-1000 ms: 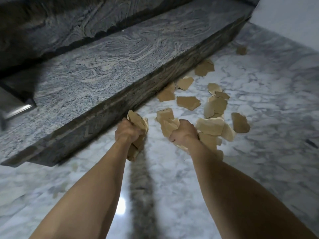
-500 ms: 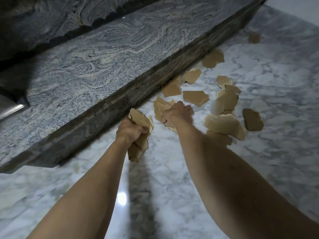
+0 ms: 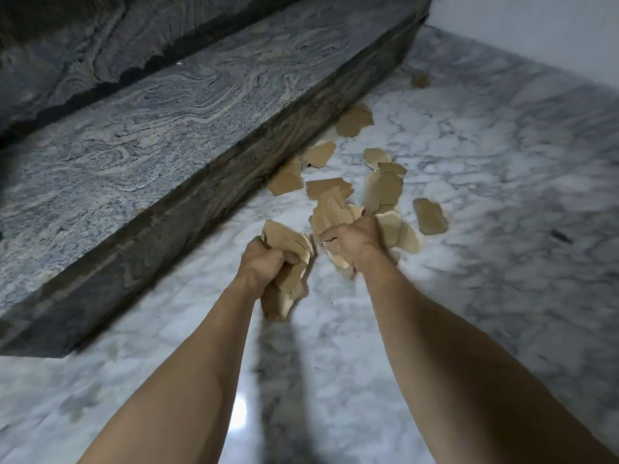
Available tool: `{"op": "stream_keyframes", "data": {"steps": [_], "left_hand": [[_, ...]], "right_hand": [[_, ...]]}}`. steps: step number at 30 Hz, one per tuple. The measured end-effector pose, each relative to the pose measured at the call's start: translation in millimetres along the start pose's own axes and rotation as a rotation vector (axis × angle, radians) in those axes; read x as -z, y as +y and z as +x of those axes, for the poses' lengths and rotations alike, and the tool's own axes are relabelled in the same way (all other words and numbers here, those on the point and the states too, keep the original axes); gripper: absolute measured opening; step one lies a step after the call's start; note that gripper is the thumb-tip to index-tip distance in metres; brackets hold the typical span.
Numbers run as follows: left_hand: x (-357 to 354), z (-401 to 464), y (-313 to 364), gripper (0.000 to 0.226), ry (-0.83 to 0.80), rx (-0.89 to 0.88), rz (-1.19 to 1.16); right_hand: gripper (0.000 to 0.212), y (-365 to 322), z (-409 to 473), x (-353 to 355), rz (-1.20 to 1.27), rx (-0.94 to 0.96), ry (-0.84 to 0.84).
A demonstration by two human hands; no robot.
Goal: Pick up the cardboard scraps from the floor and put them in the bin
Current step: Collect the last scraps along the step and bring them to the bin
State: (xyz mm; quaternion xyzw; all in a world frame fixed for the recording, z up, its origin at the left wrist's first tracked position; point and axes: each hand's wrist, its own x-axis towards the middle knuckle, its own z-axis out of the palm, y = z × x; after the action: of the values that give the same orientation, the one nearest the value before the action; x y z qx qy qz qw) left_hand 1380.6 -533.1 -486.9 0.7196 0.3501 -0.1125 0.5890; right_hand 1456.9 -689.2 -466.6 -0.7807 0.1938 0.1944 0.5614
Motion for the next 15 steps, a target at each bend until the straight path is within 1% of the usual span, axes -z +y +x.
{"op": "stream_keyframes", "data": {"steps": [3, 4, 6, 7, 8, 10, 12, 13, 15], "left_hand": [[-45, -14, 20, 0.039, -0.174, -0.021, 0.093], [-61, -17, 26, 0.043, -0.223, -0.025, 0.157], [-92, -15, 32, 0.07, -0.28, -0.036, 0.281], [-108, -8, 31, 0.083, -0.285, -0.036, 0.321], [-121, -5, 31, 0.092, -0.279, -0.031, 0.357], [-137, -22, 42, 0.101, -0.272, -0.024, 0.456], [-151, -29, 42, 0.099, -0.24, -0.023, 0.585], [-158, -27, 40, 0.093, -0.196, -0.026, 0.649], [-164, -29, 40, 0.081, -0.121, -0.039, 0.722]], "right_hand": [[0.094, 0, 13, 68, -0.023, -0.009, 0.11], [0.096, 1, 17, 88, -0.011, -0.015, 0.13], [0.086, 3, 25, 120, -0.016, -0.037, 0.134], [0.083, 5, 27, 130, -0.04, -0.059, 0.111], [0.087, 7, 32, 138, -0.06, -0.075, 0.064], [0.106, 14, 45, 146, -0.155, -0.073, -0.02], [0.122, 13, 51, 146, -0.356, -0.02, -0.108], [0.125, 9, 54, 143, -0.461, 0.002, -0.154], [0.123, 3, 62, 136, -0.611, 0.014, -0.253]]}}
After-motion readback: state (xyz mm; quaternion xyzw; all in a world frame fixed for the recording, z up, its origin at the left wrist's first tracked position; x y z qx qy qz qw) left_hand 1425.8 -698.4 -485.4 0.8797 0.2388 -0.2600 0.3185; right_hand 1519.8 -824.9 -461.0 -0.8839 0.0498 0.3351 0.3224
